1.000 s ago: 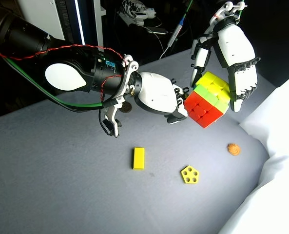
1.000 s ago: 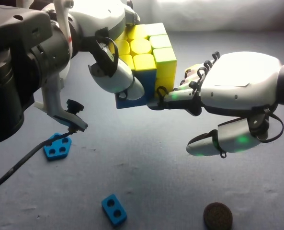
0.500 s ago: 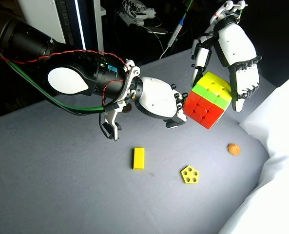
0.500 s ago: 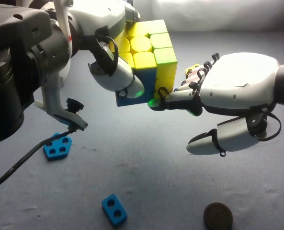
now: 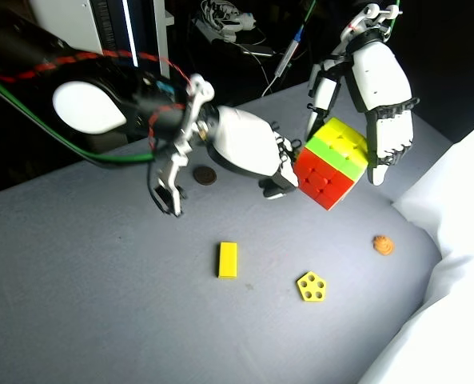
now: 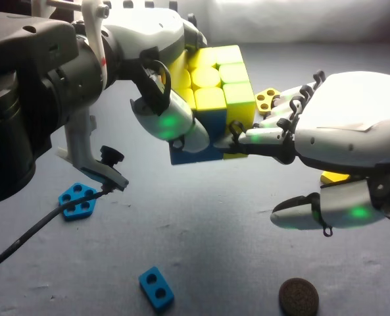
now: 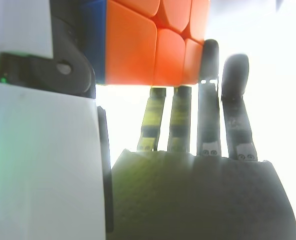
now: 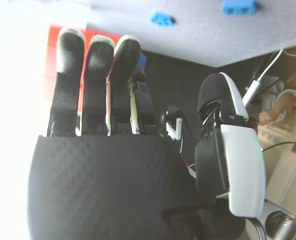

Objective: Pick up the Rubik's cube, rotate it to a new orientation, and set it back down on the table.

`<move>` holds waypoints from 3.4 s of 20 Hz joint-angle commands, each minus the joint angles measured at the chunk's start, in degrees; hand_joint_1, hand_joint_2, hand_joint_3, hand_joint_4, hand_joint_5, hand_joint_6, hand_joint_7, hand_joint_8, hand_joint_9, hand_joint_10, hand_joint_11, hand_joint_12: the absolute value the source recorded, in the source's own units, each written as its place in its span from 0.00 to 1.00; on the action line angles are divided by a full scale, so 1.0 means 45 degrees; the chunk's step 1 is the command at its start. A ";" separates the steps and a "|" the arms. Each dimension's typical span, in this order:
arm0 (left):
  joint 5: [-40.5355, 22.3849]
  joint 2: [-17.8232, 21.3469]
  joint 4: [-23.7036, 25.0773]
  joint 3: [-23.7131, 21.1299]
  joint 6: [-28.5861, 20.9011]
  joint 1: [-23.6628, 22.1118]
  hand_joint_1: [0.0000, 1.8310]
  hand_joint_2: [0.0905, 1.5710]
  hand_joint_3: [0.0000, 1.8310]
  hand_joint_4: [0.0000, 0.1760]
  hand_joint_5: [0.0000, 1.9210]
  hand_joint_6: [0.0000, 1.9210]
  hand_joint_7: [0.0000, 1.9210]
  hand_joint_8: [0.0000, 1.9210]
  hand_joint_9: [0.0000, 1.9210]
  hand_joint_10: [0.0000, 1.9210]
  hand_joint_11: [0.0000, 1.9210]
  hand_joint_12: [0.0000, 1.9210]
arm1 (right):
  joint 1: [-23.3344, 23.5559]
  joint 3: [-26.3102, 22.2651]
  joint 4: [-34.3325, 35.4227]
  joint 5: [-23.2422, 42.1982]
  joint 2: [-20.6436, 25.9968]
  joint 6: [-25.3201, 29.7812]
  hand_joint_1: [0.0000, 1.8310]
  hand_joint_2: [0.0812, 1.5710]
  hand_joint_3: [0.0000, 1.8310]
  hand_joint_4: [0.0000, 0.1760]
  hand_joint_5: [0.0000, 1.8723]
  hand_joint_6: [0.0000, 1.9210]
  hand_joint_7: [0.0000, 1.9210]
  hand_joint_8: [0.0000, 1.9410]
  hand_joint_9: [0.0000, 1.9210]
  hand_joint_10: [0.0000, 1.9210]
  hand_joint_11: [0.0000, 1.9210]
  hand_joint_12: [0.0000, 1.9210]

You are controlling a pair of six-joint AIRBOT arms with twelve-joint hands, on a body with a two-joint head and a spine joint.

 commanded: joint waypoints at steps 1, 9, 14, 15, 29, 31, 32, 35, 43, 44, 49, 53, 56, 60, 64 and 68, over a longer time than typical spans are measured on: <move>0.0195 0.0080 0.0779 -0.0051 -0.0083 -0.0113 0.60 0.85 0.00 0.00 0.28 0.77 0.32 0.92 0.21 0.82 0.12 0.91 | 0.0255 -0.0164 0.0089 0.1544 0.0173 0.0093 0.15 0.77 0.00 0.00 0.07 0.00 0.23 0.84 0.23 1.00 0.18 1.00; 0.0205 0.0093 0.1590 -0.0036 -0.1163 0.0582 0.61 0.84 0.00 0.00 0.29 0.75 0.33 0.91 0.22 0.81 0.14 0.90 | 0.1431 -0.0930 -0.2979 0.1262 0.1450 0.4417 0.15 0.77 0.00 0.00 0.08 0.00 0.20 0.79 0.19 1.00 0.18 1.00; 0.0259 0.0103 0.3435 0.0040 -0.3133 0.1366 0.61 0.84 0.00 0.00 0.28 0.75 0.33 0.91 0.21 0.81 0.13 0.90 | 0.2692 -0.0947 -0.3321 0.1577 0.2241 0.4921 0.11 0.77 0.00 0.00 0.09 0.00 0.21 0.44 0.15 0.71 0.07 0.97; 0.0259 0.0111 0.3794 0.0046 -0.3489 0.1497 0.61 0.85 0.00 0.00 0.29 0.75 0.33 0.92 0.21 0.82 0.13 0.91 | 0.2938 -0.0889 -0.3324 0.1555 0.2296 0.4846 0.08 0.77 0.00 0.00 0.09 0.00 0.20 0.28 0.13 0.55 0.01 0.90; 0.0247 -0.0318 1.0261 0.0816 -0.9817 0.4706 0.61 0.85 0.00 0.00 0.27 0.77 0.34 0.90 0.22 0.81 0.12 0.90 | 0.2989 -0.0983 -0.0046 0.1230 0.2022 0.0643 0.10 0.76 0.00 0.00 0.01 0.00 0.04 0.00 0.01 0.00 0.00 0.07; 0.0246 -0.0502 1.0709 0.1009 -1.0169 0.4913 0.61 0.84 0.00 0.00 0.28 0.76 0.34 0.90 0.22 0.81 0.13 0.91 | 0.2992 -0.1005 0.0189 0.1176 0.2022 0.0325 0.09 0.76 0.00 0.00 0.01 0.00 0.03 0.00 0.01 0.00 0.00 0.09; 0.0224 -0.0581 1.0907 0.1085 -1.0342 0.4986 0.61 0.84 0.00 0.00 0.29 0.75 0.33 0.90 0.22 0.81 0.13 0.91 | 0.2997 -0.1060 0.0762 0.1073 0.2022 -0.0342 0.07 0.77 0.00 0.00 0.01 0.00 0.03 0.00 0.01 0.00 0.00 0.10; -0.0051 -0.0816 1.1617 0.1275 -1.0978 0.5332 0.60 0.85 0.00 0.00 0.28 0.76 0.32 0.91 0.21 0.82 0.12 0.91 | 0.3057 -0.1138 0.1091 0.0829 0.2026 -0.0400 0.08 0.77 0.00 0.00 0.01 0.00 0.04 0.00 0.02 0.00 0.00 0.11; -0.0276 -0.0995 1.1865 0.1342 -1.1299 0.5850 0.54 0.78 0.00 0.00 0.17 0.56 0.15 0.66 0.13 0.74 0.03 0.88 | 0.3180 -0.1315 0.1982 0.0514 0.2035 -0.0405 0.08 0.77 0.00 0.00 0.02 0.00 0.05 0.00 0.02 0.00 0.00 0.14; -0.0290 -0.0996 1.1865 0.1341 -1.1302 0.5863 0.50 0.73 0.00 0.00 0.16 0.32 0.19 0.38 0.15 0.52 0.01 0.77 | 0.3184 -0.1315 0.1982 0.0531 0.2034 -0.0421 0.10 0.77 0.00 0.00 0.02 0.00 0.04 0.00 0.02 0.00 0.00 0.12; -0.0290 -0.0982 1.1766 0.1240 -1.1302 0.5867 0.31 0.61 0.00 0.00 0.01 0.00 0.03 0.00 0.04 0.00 0.00 0.24 | 0.3138 -0.1319 0.1981 0.0753 0.2031 -0.0698 0.10 0.76 0.00 0.00 0.02 0.00 0.05 0.00 0.03 0.00 0.00 0.14; -0.0290 -0.0795 1.1534 0.0984 -1.1269 0.5802 0.27 0.55 0.00 0.00 0.00 0.00 0.00 0.00 0.00 0.00 0.00 0.08 | 0.3118 -0.1318 0.1981 0.0808 0.2031 -0.0759 0.08 0.77 0.00 0.00 0.02 0.00 0.06 0.00 0.04 0.00 0.00 0.15; -0.0275 -0.0436 1.1012 0.0656 -1.0649 0.5540 0.28 0.52 0.00 0.15 0.00 0.00 0.00 0.00 0.00 0.00 0.00 0.00 | 0.3113 -0.1317 0.1981 0.0822 0.2031 -0.0783 0.08 0.77 0.00 0.00 0.02 0.00 0.06 0.00 0.05 0.00 0.00 0.17; 0.0583 0.0176 0.9819 0.0329 -0.9151 0.4615 0.28 0.51 0.00 0.14 0.00 0.00 0.00 0.00 0.00 0.00 0.00 0.00 | 0.3088 -0.1319 0.1981 0.0870 0.2032 -0.0783 0.08 0.78 0.00 0.00 0.01 0.00 0.05 0.00 0.03 0.00 0.00 0.11; 0.2587 0.0681 0.8300 0.0211 -0.7021 0.3214 0.29 0.52 0.00 0.10 0.00 0.00 0.00 0.00 0.00 0.00 0.00 0.00 | 0.2276 -0.1377 0.1903 0.0657 0.1966 -0.0857 0.10 0.77 0.00 0.00 0.01 0.00 0.05 0.00 0.03 0.00 0.00 0.13; 0.3643 0.1277 0.7286 -0.0117 -0.5711 0.2217 0.31 0.53 0.00 0.07 0.00 0.00 0.00 0.00 0.00 0.00 0.00 0.00 | 0.1581 -0.1324 0.1977 0.0781 0.1636 -0.1446 0.09 0.77 0.00 0.00 0.02 0.00 0.06 0.00 0.04 0.00 0.00 0.20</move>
